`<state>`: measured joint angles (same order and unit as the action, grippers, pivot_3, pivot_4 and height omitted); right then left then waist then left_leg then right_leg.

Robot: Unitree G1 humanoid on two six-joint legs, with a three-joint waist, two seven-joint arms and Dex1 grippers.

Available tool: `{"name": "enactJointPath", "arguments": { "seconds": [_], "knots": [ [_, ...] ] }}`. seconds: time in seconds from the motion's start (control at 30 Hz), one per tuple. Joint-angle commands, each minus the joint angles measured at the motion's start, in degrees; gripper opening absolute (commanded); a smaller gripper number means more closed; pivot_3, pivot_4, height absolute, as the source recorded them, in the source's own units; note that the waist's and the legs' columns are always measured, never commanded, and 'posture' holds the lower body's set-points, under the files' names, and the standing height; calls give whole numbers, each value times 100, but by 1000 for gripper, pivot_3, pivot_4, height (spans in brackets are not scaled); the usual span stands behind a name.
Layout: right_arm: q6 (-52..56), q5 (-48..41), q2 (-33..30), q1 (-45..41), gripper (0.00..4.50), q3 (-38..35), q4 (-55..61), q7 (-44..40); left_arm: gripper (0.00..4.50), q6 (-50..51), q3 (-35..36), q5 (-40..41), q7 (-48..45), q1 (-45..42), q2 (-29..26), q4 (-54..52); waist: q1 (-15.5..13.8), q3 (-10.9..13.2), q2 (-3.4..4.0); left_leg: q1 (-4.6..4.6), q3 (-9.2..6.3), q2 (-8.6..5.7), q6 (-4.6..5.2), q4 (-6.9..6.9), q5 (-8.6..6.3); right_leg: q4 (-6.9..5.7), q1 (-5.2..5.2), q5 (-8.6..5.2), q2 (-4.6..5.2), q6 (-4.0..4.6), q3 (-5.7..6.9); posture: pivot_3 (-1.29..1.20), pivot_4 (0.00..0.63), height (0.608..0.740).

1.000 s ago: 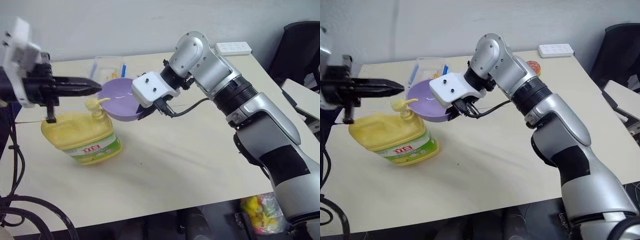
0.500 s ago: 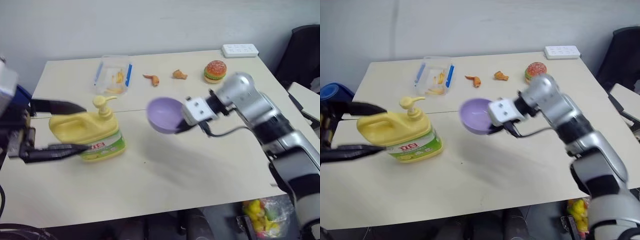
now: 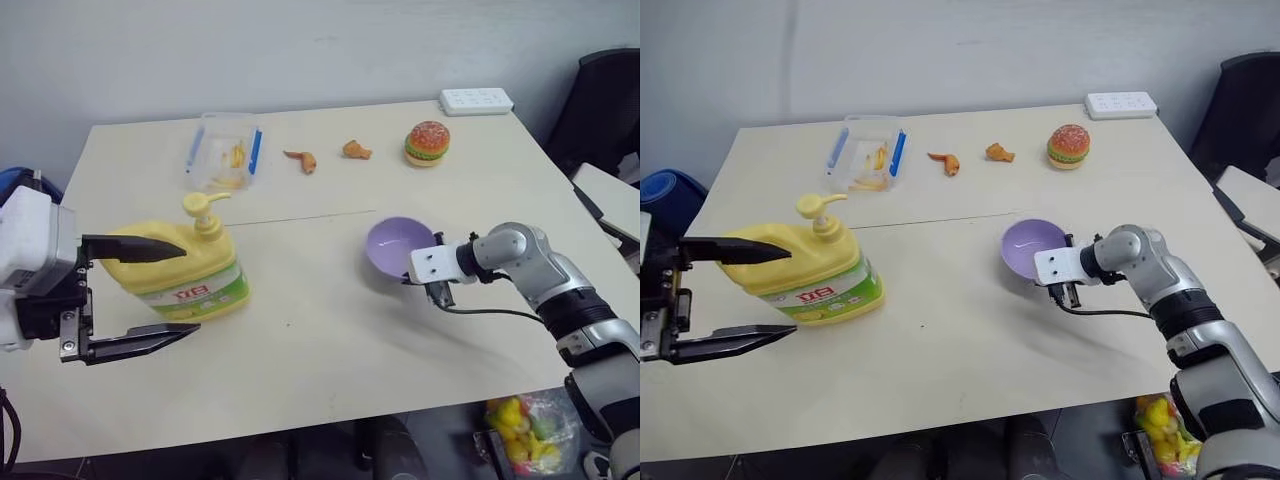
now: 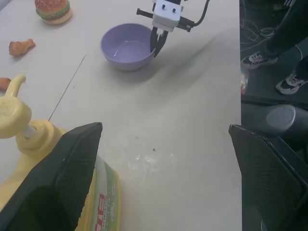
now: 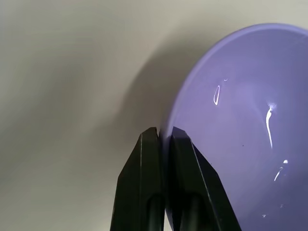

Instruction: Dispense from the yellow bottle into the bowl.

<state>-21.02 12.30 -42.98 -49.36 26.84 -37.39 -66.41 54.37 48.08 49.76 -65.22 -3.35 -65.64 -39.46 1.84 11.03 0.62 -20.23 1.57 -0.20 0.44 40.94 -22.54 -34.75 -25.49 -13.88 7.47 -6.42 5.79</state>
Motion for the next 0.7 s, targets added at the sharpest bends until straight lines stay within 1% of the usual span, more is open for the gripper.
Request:
{"name": "enactJointPath", "arguments": {
  "seconds": [0.03, 0.07, 0.17, 0.2, 0.23, 0.27, 0.3, 0.33, 0.4, 0.47, 0.57, 0.63, 0.7],
  "knots": [
    [-104, 17, 50, -48, 1046, -158, -255, -82, 4500, -265, -63, -76, 92, 57, 24, 105, -15, 0, 0, 0, -1, 0, 0, 0, 0, 1, 1, 0, 0, 0, 1, 0, 150, 740],
    [-71, -46, 59, -30, 1427, -223, -258, -121, 4500, -302, -94, -75, 111, 56, 25, 136, -16, 0, 0, -2, -2, 1, 0, 1, 0, 1, 1, 0, 1, 0, 1, 0, 150, 740],
    [203, -359, -8, 74, 2380, -502, -8, -309, 4500, -411, -159, -87, 132, 84, 28, 223, -14, 0, 0, -3, -2, 1, 0, 1, 0, 1, 1, 0, 1, 0, 2, 0, 150, 740],
    [442, -571, -79, 128, 2790, -667, 197, -462, 4500, -444, -170, -100, 126, 121, 40, 249, -14, 0, 0, -3, -2, 2, 0, 1, 0, 2, 1, 0, 0, 0, 3, 0, 150, 740],
    [667, -756, -142, 177, 3072, -821, 387, -585, 4500, -473, -169, -115, 118, 167, 53, 270, -16, 0, 0, -3, -2, 3, 0, 1, 0, 2, 1, 0, 0, 0, 3, 0, 150, 740],
    [997, -1037, -236, 225, 3446, -1050, 636, -737, 4500, -506, -150, -142, 97, 235, 71, 295, -19, 0, 0, -4, -3, 6, 1, 1, 0, 2, 1, 0, 0, 0, 3, 0, 150, 740],
    [1237, -1223, -300, 268, 3615, -1213, 826, -836, 4500, -533, -129, -160, 81, 291, 83, 310, -23, 1, 1, -4, -3, 8, 1, 1, 0, 2, 1, 0, 0, 0, 3, 0, 150, 740],
    [1656, -1566, -432, 316, 4041, -1486, 1111, -1000, 4500, -550, -53, -189, 41, 385, 103, 343, -28, 1, 2, -6, -3, 11, 2, 1, -1, 3, 1, 0, 0, 0, 4, 0, 150, 740],
    [2743, -2332, -843, 396, 4473, -2124, 1649, -1337, 4500, -539, 214, -215, -47, 581, 145, 441, -50, 6, 11, -7, -3, 13, 4, 1, -2, 4, 1, 0, 1, -1, 5, 0, 150, 740],
    [3559, -2822, -1352, 589, 4473, -2597, 1944, -1654, 4500, -451, 553, -167, -105, 738, 189, 540, -92, 9, 15, -10, -3, 12, 9, 2, -5, 6, 1, 1, 2, -1, 7, 0, 150, 740],
    [4302, -3283, -2094, 1200, 4473, -3157, 2147, -2086, 4500, -208, 1168, -29, -191, 963, 235, 677, -170, 6, 11, -15, 20, 11, 17, 1, -11, 23, 3, 0, -3, -1, 17, 0, 150, 740],
    [4586, -3483, -2324, 1569, 4473, -3463, 2151, -2156, 4500, -65, 1459, 57, -147, 1045, 259, 784, -173, 4, 7, -13, 37, 11, 24, 2, -17, 28, 9, 0, -5, -1, 18, 0, 150, 740],
    [4651, -3528, -2327, 1810, 4473, -3653, 2146, -1969, 4500, -26, 1587, 39, -141, 1160, 292, 859, -169, 4, 7, -2, 50, 10, 30, 3, -20, 26, 16, 3, -1, -5, 10, 0, 150, 740]
  ]
}}
